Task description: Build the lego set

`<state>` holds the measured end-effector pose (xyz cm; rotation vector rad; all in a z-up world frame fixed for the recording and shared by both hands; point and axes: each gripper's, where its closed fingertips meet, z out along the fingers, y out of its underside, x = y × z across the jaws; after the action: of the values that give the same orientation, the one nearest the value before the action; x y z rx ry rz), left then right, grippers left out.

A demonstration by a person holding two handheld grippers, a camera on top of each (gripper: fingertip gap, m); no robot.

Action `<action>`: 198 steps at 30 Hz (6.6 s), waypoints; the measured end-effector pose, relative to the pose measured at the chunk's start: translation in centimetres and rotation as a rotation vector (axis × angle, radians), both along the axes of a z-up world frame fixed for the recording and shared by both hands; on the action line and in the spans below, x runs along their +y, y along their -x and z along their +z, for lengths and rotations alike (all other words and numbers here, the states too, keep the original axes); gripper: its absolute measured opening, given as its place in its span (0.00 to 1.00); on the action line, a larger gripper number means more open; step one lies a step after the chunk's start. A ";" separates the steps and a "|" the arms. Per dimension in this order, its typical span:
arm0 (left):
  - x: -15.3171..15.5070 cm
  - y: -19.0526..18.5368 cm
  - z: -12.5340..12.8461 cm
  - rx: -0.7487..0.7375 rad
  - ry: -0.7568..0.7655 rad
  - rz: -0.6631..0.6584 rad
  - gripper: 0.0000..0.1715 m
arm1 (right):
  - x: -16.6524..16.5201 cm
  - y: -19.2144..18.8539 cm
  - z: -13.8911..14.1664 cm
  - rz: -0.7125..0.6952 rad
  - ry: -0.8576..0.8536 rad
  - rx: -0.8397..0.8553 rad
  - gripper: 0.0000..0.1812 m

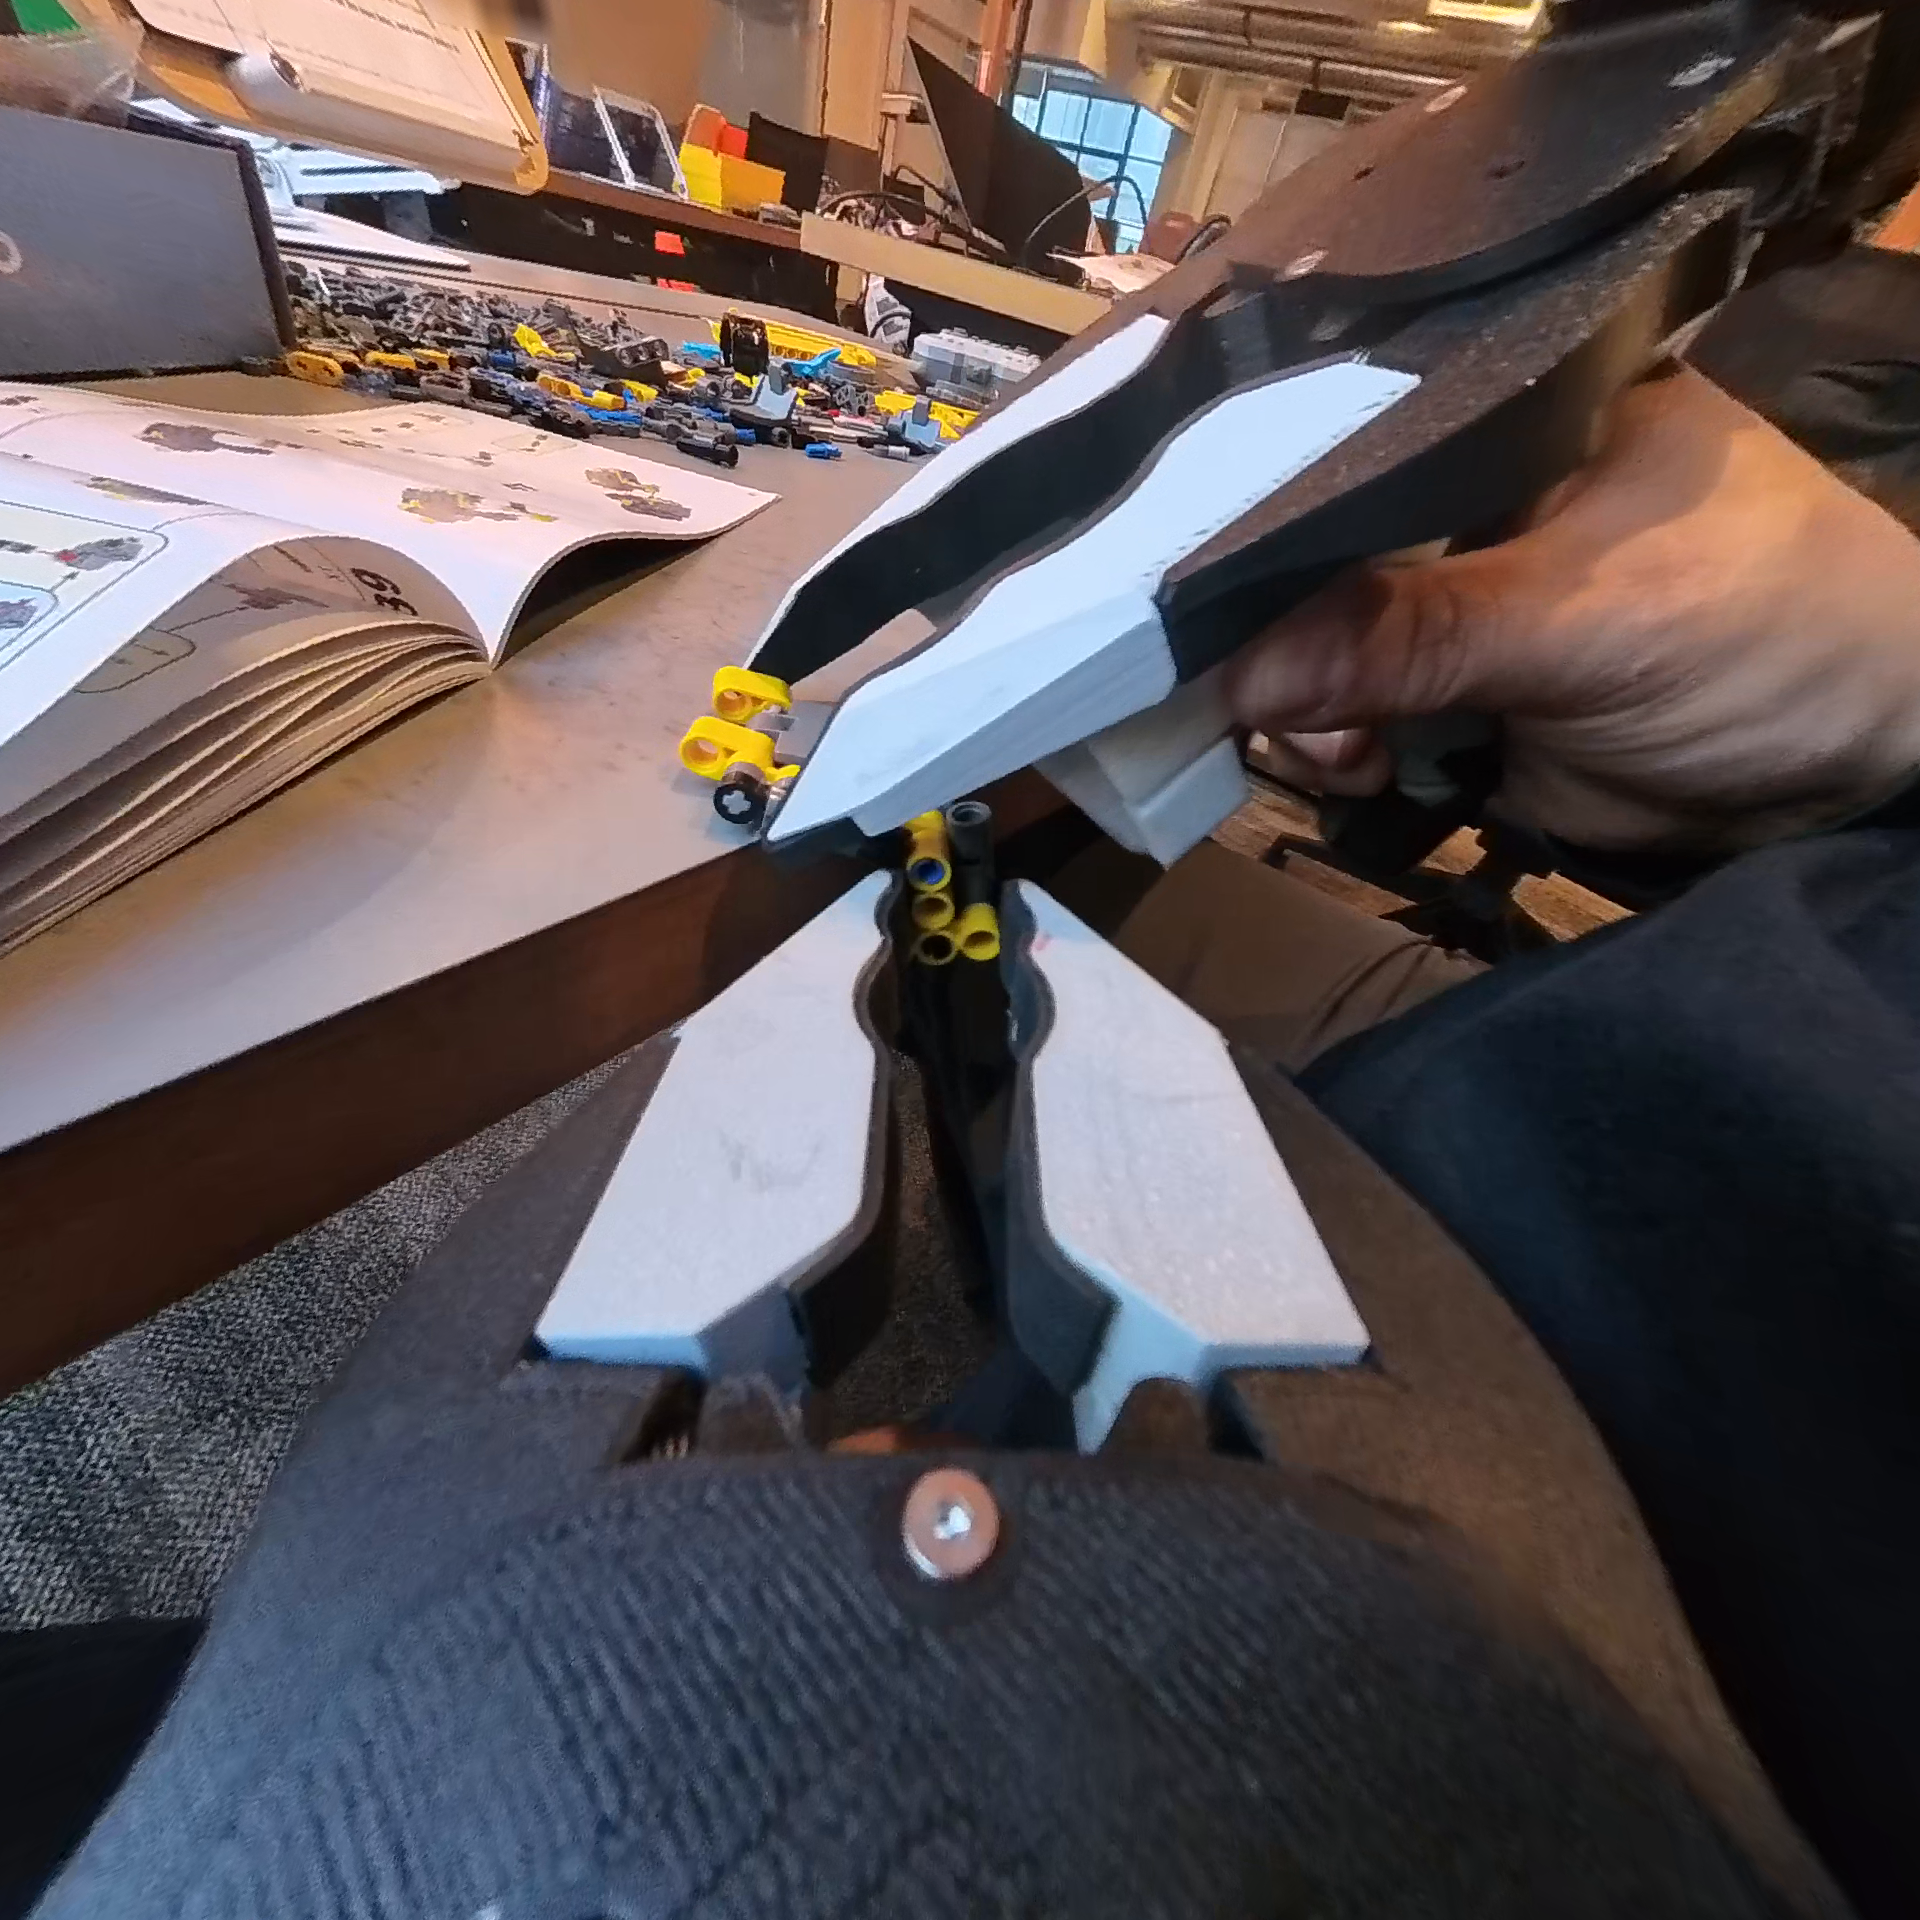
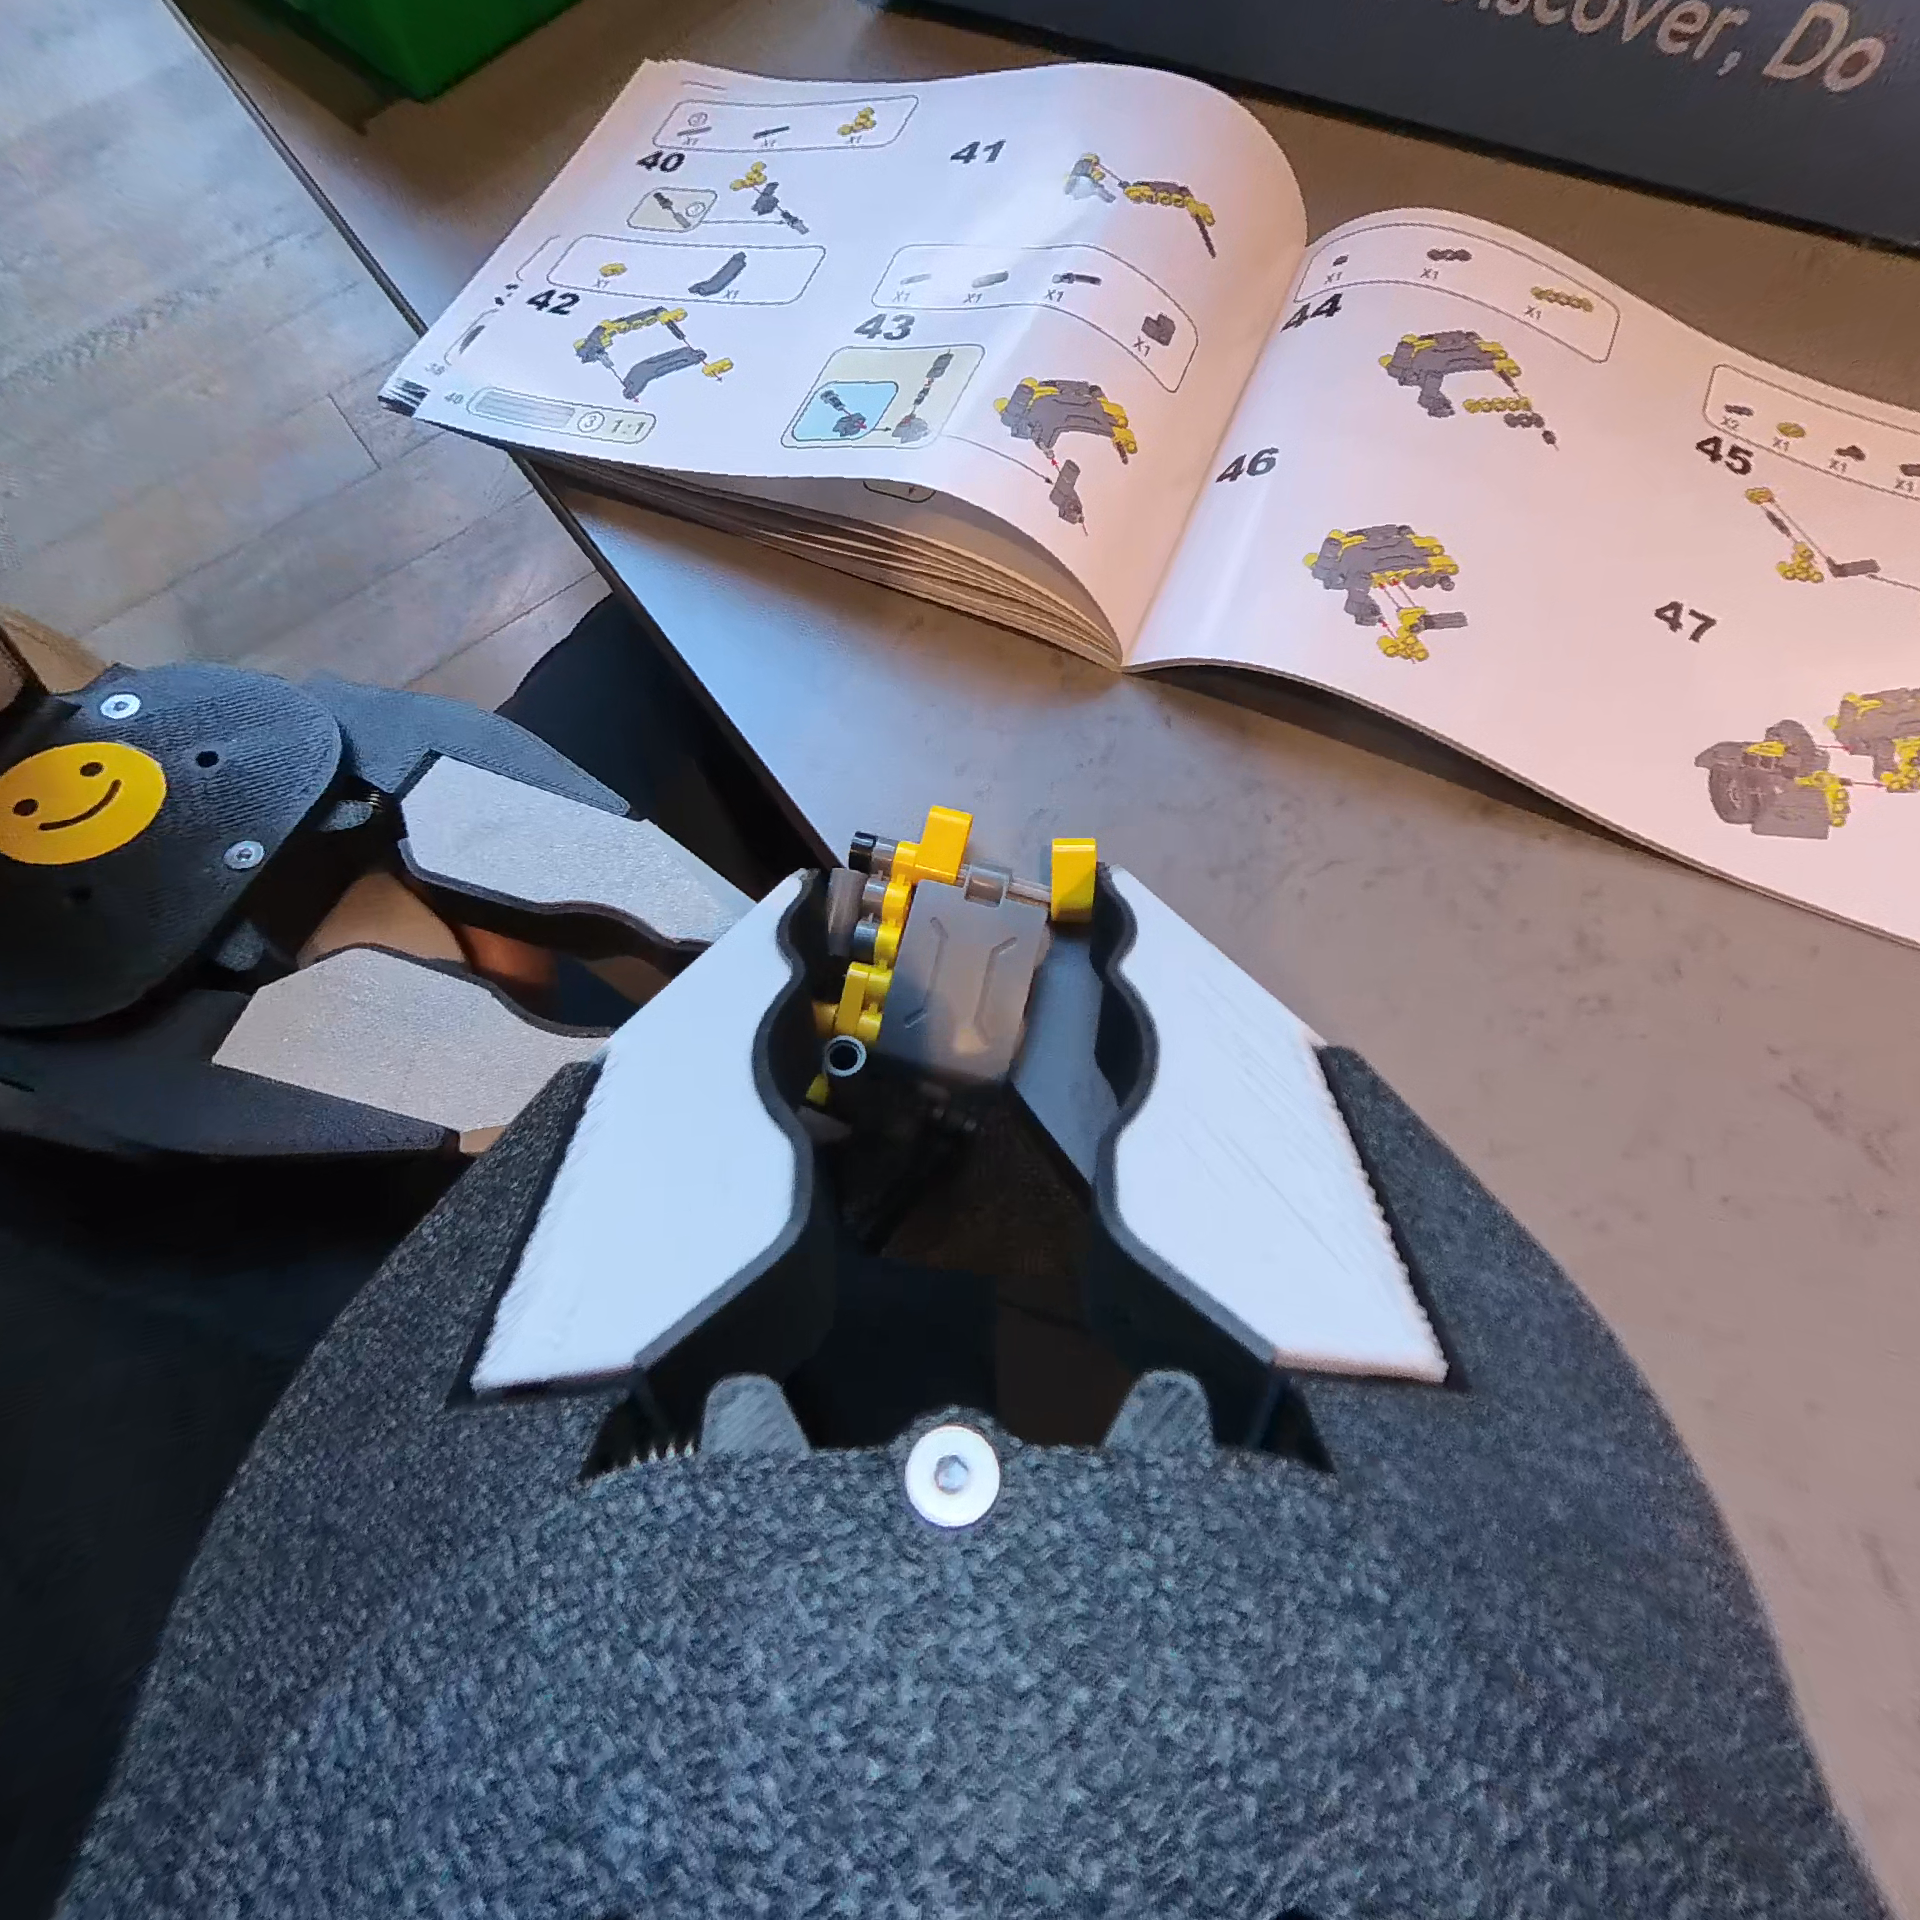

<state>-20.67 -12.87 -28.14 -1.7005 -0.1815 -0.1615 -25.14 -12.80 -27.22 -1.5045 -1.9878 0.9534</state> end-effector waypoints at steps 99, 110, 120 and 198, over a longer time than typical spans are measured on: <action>-9.2 -9.2 8.5 -0.314 -0.220 -1.214 0.09 | -5.5 -12.6 7.8 1.417 0.282 -0.034 0.16; -9.5 -8.9 8.9 -0.397 -0.196 -1.196 0.08 | -5.8 -12.5 8.1 1.386 0.321 -0.049 0.15; -7.8 -8.6 9.0 -0.449 -0.023 -1.035 0.10 | -4.6 -12.7 8.2 1.263 0.291 0.007 0.15; -3.2 -7.0 6.1 -0.198 0.110 -0.528 0.11 | -2.6 -11.2 6.7 0.814 0.590 -0.025 0.03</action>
<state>-13.66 -16.08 -21.99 -1.8108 0.1199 -0.7244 -13.93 -15.40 -20.49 -0.8963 -2.5176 1.9859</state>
